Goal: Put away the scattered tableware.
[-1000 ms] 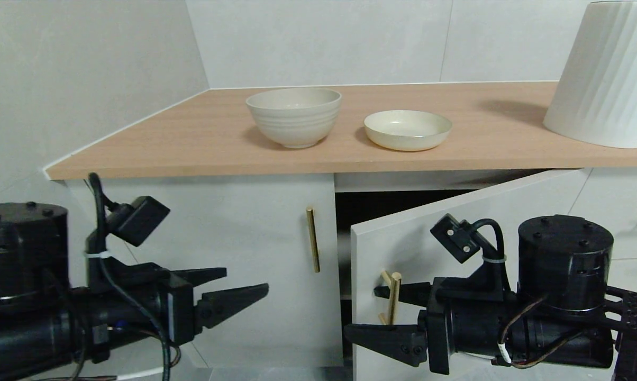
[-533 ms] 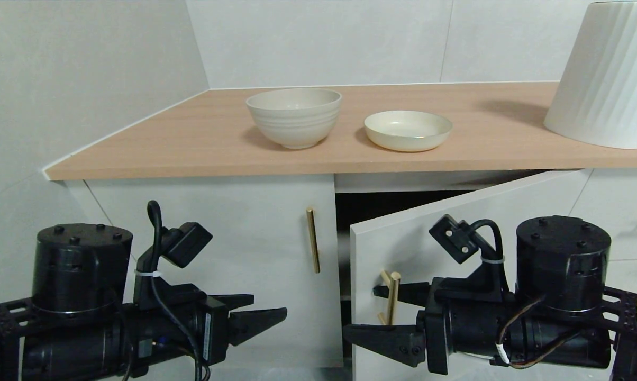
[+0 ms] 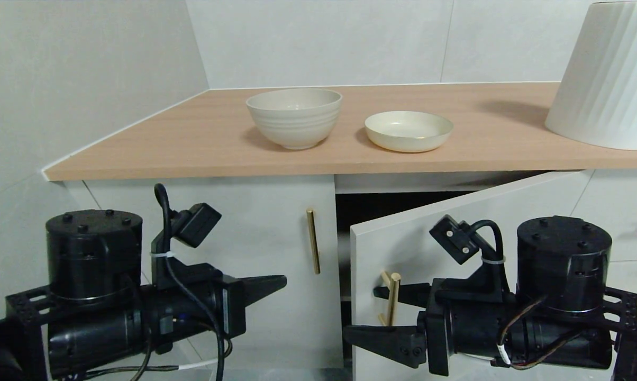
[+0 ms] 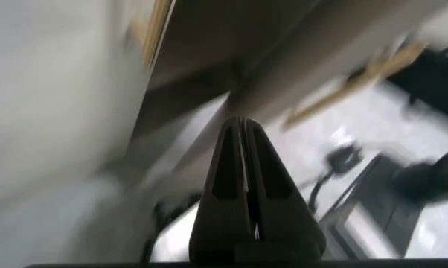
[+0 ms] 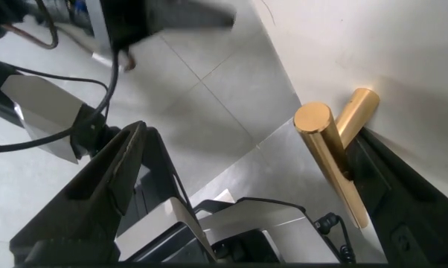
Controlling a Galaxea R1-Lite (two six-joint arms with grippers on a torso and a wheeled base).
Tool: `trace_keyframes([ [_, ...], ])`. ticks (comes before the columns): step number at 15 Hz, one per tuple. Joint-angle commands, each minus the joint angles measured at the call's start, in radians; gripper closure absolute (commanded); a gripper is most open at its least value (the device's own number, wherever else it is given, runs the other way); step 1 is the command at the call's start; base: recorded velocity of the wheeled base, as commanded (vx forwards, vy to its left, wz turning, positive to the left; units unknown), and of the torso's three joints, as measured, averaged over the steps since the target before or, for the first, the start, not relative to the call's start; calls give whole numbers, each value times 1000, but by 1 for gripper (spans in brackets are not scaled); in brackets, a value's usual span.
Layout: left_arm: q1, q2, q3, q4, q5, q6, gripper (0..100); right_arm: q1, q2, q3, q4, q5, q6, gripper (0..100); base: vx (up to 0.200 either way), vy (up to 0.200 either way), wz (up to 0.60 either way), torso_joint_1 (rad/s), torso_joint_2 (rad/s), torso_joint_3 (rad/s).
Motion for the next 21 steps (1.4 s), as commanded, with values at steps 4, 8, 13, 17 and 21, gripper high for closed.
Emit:
trace_keyframes([
  [4, -54, 306, -107, -294, -4, 2, 100, 2, -19, 0, 2, 0, 0, 0, 0, 0, 0, 0, 0, 0],
  [8, -114, 369, -4, -490, -6, 107, 100, 2, -28, 10, 0, 0, -1, 0, 0, 0, 0, 0, 0, 0],
  [13, -156, 538, 10, -771, 16, 162, 100, 1, -33, 18, 0, 0, -3, 0, 0, 0, 0, 0, 0, 0],
  [17, -169, 572, 8, -862, 22, 156, 100, -4, -53, 38, 0, 0, -6, 0, 0, 0, 0, 0, 0, 0],
  [21, -180, 578, -2, -868, 20, 147, 100, -32, -77, 66, 3, -6, -12, 0, 0, 0, 0, 0, 0, 0],
])
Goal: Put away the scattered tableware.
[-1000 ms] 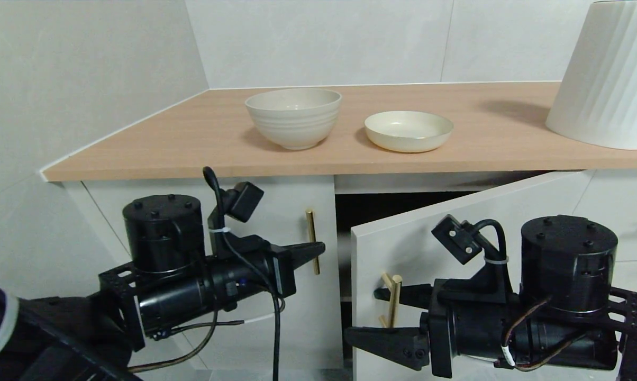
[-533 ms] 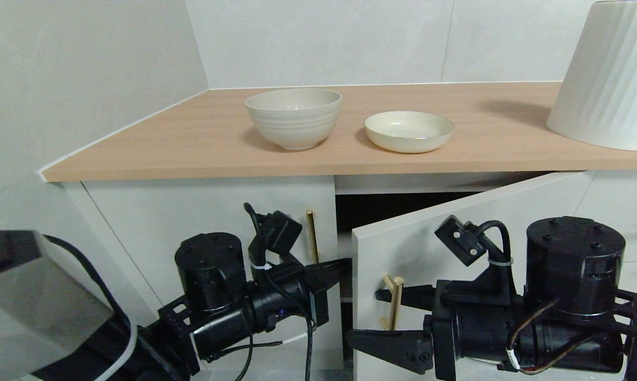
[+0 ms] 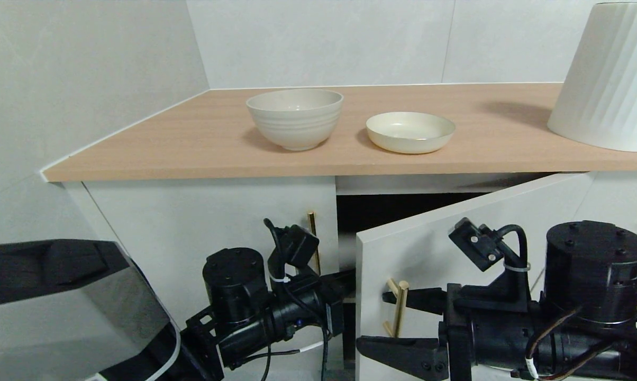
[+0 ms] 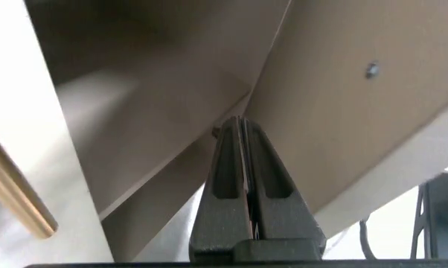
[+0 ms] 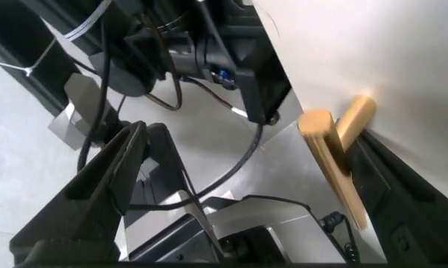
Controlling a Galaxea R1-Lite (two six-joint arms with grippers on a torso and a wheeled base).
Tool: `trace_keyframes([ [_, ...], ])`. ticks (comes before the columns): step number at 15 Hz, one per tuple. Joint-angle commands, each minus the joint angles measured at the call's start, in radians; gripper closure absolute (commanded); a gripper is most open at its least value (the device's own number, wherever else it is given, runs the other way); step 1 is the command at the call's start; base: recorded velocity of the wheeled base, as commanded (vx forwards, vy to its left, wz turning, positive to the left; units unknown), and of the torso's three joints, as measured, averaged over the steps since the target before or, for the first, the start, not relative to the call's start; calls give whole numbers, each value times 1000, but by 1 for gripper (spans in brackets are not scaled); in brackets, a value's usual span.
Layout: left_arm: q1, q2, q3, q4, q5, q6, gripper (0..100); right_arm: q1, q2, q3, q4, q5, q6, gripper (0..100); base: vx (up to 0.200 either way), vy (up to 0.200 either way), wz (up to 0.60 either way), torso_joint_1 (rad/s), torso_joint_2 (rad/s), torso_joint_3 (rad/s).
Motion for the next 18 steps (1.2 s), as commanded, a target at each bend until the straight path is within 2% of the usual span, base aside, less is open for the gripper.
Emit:
trace_keyframes([
  [1, -7, 7, -10, 0, 0, -1, 100, -18, -10, 10, 9, -9, -2, 0, 0, 0, 0, 0, 0, 0],
  [3, -13, 7, -20, 2, 0, -1, 100, -57, -5, 24, 7, -20, -37, 0, 0, 0, 0, 0, 0, 0],
  [5, -13, 5, -39, 6, 0, -1, 100, -78, 0, 41, 9, -103, -109, 0, 0, 0, 0, 0, 0, 0],
  [7, -13, 4, -66, 18, -3, -1, 100, -80, -34, 55, 13, -124, -118, 0, 0, 0, 0, 0, 0, 0],
  [9, -13, -7, -83, 54, -3, -1, 100, -81, -118, 53, 99, -124, -118, 0, 0, 0, 0, 0, 0, 0],
  [10, -13, -30, -72, 71, -3, -1, 100, -81, -223, 53, 230, -119, -114, 0, 0, 0, 0, 0, 0, 0],
  [11, -15, -53, -66, 77, -4, -4, 100, -80, -269, 53, 280, -116, -112, 0, 0, 0, 0, 0, 0, 0],
  [12, -17, -62, -65, 81, -4, -10, 100, -80, -284, 53, 296, -116, -112, 0, 0, 0, 0, 0, 0, 0],
  [13, -27, -84, -56, 94, -6, -39, 100, -80, -319, 56, 313, -118, -109, 0, 0, 0, 0, 0, 0, 0],
  [14, -30, -84, -51, 94, -7, -53, 100, -80, -327, 58, 316, -118, -106, 0, 0, 0, 0, 0, 0, 0],
  [18, -44, -70, -48, 95, -7, -58, 100, -80, -330, 64, 319, -118, -104, 0, 0, 0, 0, 0, 0, 0],
])
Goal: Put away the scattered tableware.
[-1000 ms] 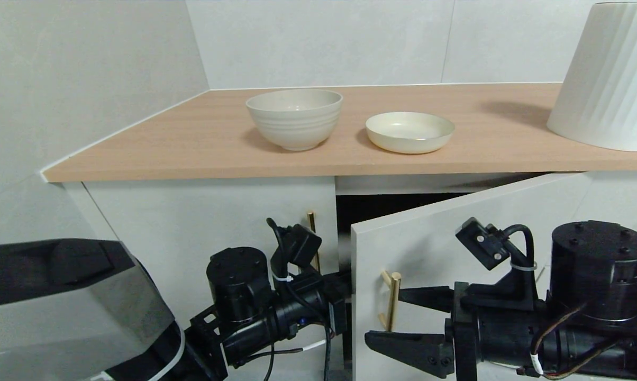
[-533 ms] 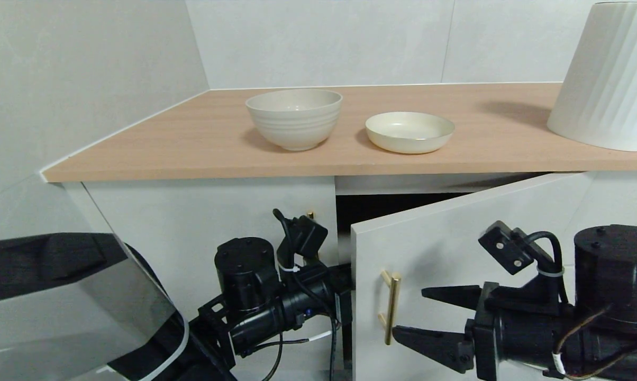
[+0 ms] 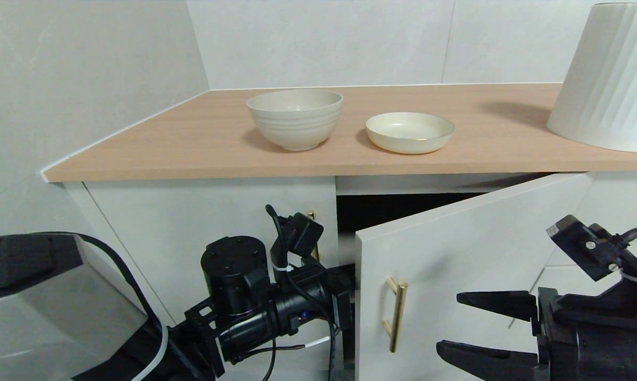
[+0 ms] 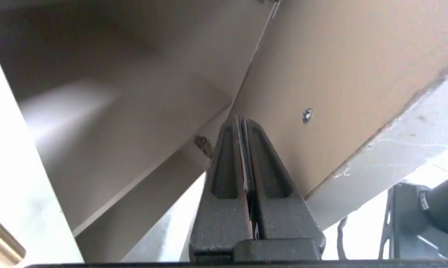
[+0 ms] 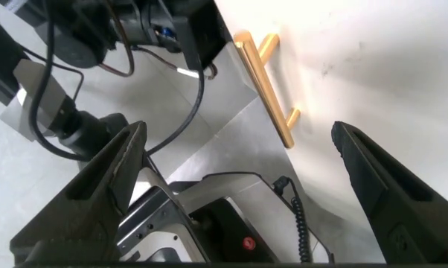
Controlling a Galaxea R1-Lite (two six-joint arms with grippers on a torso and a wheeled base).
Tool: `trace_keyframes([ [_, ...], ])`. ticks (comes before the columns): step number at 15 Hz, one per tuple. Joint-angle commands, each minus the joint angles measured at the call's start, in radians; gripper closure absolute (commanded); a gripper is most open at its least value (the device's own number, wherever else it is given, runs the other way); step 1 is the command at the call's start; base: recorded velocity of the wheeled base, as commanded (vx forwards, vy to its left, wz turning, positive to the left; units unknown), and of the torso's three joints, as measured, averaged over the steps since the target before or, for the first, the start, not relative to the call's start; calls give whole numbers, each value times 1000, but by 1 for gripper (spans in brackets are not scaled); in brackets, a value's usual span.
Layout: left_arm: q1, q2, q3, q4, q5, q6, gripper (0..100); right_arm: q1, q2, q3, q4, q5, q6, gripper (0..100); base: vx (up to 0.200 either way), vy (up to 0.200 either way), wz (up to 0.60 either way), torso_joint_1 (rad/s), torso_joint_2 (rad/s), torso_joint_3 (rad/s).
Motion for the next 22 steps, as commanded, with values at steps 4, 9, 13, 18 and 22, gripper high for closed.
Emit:
trace_keyframes([
  [4, -5, -1, -14, 26, 0, -1, 100, 1, -15, 4, -1, -1, 0, 0, -50, 0, 0, 1, 1, 2],
  [9, -11, 25, -33, 28, 1, -1, 100, 1, -14, 12, -1, -1, -1, 0, -120, 0, 0, 3, 2, -4],
  [13, -13, 45, -60, 29, 1, -1, 100, 1, -20, 13, -1, -1, -3, 0, 0, 0, 0, 0, 0, 0],
  [18, -17, -2, -157, 219, 1, -1, 100, 4, -44, 15, -1, -1, -3, 0, 0, 0, 0, 0, 0, 0],
  [22, -51, -21, -200, 275, 7, -2, 100, 10, -81, 41, 5, -1, -3, 0, -200, 0, 0, 6, 1, 8],
])
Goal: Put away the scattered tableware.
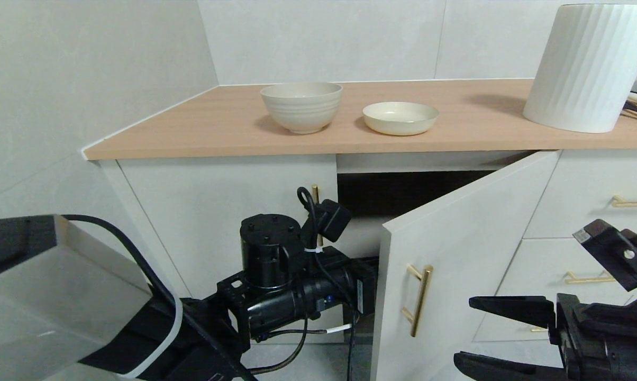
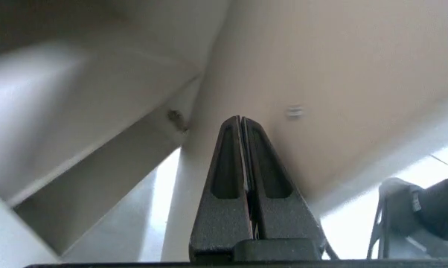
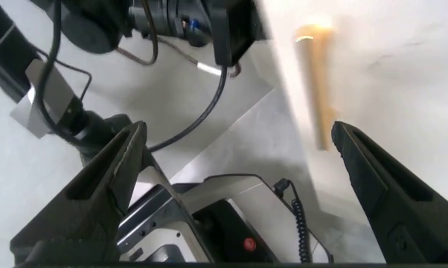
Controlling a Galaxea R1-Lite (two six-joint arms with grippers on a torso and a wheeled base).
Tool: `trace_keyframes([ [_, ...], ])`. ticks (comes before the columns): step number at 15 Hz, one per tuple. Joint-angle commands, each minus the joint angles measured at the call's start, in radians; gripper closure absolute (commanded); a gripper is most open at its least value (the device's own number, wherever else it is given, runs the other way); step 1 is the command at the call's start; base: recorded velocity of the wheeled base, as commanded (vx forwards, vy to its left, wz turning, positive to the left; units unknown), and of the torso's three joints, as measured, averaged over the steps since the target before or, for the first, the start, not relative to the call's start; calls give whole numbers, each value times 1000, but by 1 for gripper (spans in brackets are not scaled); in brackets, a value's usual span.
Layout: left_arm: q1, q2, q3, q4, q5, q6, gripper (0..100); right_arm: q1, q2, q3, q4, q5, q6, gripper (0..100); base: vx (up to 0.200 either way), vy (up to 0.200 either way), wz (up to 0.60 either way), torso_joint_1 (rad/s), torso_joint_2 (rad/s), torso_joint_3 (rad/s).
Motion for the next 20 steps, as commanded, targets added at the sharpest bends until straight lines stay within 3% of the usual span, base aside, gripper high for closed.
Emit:
trace_keyframes([
  [1, -8, -10, -21, 7, -2, 0, 100, 6, -19, 7, 1, 1, 0, 0, -200, 0, 0, -2, -2, 7],
  [10, -13, 49, -115, 77, 3, 0, 100, 10, -38, 11, 1, 1, -1, 0, -44, 0, 0, 2, -1, 3],
  [12, -13, 63, -153, 114, 21, 0, 100, 10, -38, 13, 1, 2, -1, 0, -200, 0, 0, 10, 2, 10],
  [20, -15, 162, -300, 140, 119, 0, 100, 24, -55, 14, 1, 1, -4, 0, 0, 0, 0, 0, 0, 0],
])
